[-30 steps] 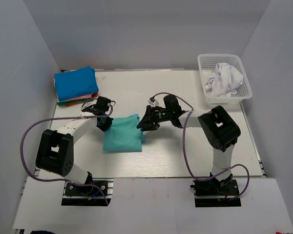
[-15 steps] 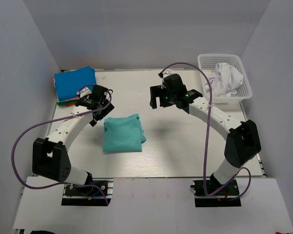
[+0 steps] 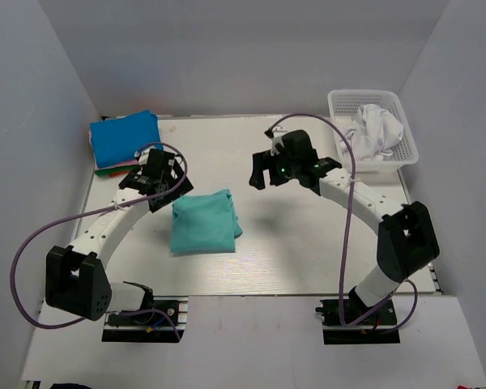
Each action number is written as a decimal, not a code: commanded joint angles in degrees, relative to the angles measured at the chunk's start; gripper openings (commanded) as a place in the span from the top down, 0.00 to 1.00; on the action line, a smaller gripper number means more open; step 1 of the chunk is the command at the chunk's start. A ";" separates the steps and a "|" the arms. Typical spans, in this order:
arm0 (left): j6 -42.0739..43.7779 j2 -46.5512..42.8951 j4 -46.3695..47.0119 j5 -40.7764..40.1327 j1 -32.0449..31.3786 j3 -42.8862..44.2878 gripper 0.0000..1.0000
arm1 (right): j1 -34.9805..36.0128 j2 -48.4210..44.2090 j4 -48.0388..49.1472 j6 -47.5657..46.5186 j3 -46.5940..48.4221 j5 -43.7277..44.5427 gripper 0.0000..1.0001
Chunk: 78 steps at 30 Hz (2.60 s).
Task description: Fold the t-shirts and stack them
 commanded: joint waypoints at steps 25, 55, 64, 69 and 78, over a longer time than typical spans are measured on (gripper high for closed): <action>-15.17 -6.64 7.32 -1.14 -0.06 -20.37 0.02 | 19.55 13.61 4.84 16.00 -3.79 2.65 0.13; -16.85 -8.49 10.94 2.82 -0.06 -26.44 0.38 | 16.31 18.01 18.10 19.94 -1.04 -19.04 1.00; -16.85 -11.92 11.64 1.58 -0.06 -27.49 0.35 | 10.15 18.18 50.63 32.17 -13.80 -36.99 1.00; -16.85 -11.92 11.64 1.06 -0.06 -27.49 0.35 | 8.39 20.37 51.42 31.91 -17.06 -37.78 0.97; -16.32 -11.30 9.44 -1.57 0.56 -25.73 0.34 | 7.68 22.84 27.35 18.48 -10.31 -26.98 0.69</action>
